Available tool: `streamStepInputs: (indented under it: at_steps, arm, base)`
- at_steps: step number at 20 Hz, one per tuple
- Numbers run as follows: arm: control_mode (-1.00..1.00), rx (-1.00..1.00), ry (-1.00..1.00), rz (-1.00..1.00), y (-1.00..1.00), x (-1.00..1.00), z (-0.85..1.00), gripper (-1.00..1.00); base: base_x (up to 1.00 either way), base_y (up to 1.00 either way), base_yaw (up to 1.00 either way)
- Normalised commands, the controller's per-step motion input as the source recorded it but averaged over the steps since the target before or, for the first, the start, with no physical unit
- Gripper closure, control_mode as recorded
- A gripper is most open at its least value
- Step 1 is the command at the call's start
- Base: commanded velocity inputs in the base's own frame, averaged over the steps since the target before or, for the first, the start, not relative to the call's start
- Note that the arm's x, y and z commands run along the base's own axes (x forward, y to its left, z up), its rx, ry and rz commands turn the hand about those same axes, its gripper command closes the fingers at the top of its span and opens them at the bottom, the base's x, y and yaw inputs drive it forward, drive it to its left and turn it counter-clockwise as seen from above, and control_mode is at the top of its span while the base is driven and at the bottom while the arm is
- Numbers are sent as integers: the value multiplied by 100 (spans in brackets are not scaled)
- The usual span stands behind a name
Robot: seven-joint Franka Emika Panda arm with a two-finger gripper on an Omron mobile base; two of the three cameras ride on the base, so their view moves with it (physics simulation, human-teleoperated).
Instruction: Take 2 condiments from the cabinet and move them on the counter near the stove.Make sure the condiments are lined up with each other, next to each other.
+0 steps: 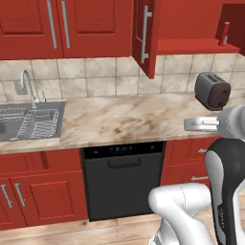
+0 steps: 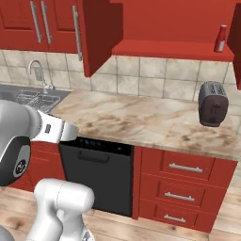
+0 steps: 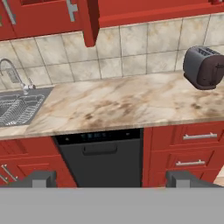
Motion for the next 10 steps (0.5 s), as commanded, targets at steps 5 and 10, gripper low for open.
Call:
streamStepInputs:
  at_steps: [5, 10]
  arm:
    - [100, 0, 0, 0, 0, 0, 0, -100]
    - [100, 0, 0, 0, 0, 0, 0, -100]
  base:
    - [37, -51, -10]
    - [37, -34, -5]
